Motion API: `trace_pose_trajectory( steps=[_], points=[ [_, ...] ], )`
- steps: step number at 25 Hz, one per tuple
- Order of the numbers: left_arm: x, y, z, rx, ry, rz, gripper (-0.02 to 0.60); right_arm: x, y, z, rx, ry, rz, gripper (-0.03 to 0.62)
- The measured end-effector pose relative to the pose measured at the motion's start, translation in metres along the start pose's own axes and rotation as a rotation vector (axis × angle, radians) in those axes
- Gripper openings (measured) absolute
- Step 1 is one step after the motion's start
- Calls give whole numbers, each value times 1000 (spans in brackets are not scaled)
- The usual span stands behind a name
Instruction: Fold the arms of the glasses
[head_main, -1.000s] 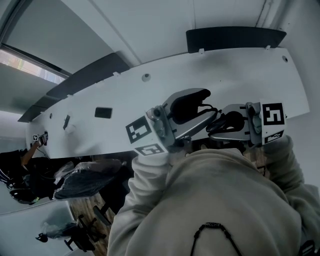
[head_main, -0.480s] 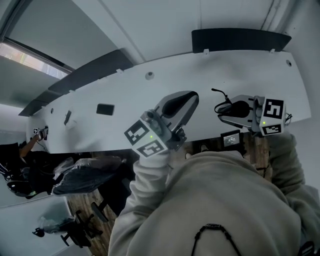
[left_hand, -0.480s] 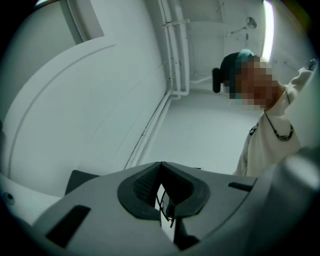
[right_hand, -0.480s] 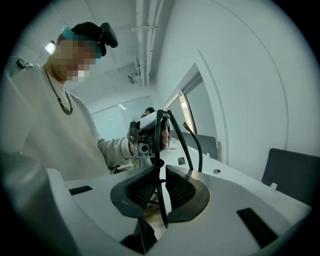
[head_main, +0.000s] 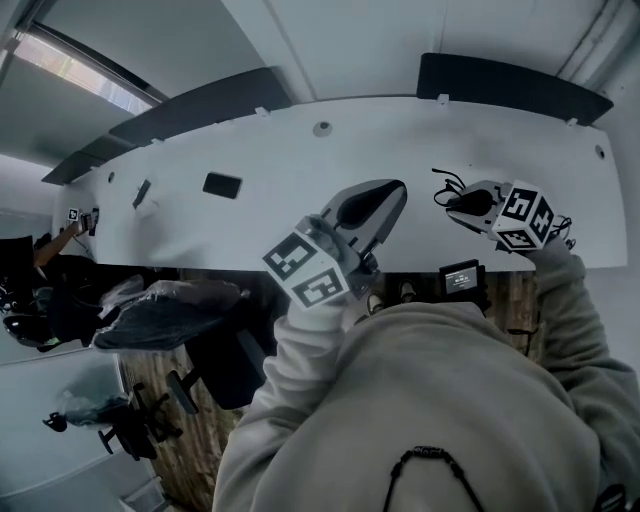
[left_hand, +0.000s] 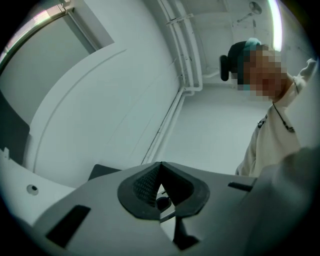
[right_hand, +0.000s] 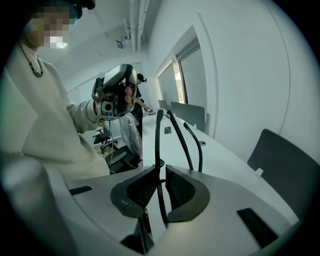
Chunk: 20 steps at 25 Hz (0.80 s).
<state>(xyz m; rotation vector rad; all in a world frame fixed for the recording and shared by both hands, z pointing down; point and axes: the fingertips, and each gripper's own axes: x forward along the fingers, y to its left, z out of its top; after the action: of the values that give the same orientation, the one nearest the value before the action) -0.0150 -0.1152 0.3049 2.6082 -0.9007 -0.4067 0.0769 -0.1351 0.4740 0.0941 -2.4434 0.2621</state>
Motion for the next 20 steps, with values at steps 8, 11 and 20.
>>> trace_pose_trajectory(
  steps=[8, 11, 20],
  points=[
    [-25, 8, -1, -18, -32, 63, 5, 66, -44, -58, 77, 176, 29, 66],
    [-34, 9, 0, -17, -39, 86, 5, 98, -64, -98, 113, 294, 20, 66],
    [-75, 18, 11, -21, -68, 176, 5, 167, -69, -183, -167, 643, 73, 66]
  ],
)
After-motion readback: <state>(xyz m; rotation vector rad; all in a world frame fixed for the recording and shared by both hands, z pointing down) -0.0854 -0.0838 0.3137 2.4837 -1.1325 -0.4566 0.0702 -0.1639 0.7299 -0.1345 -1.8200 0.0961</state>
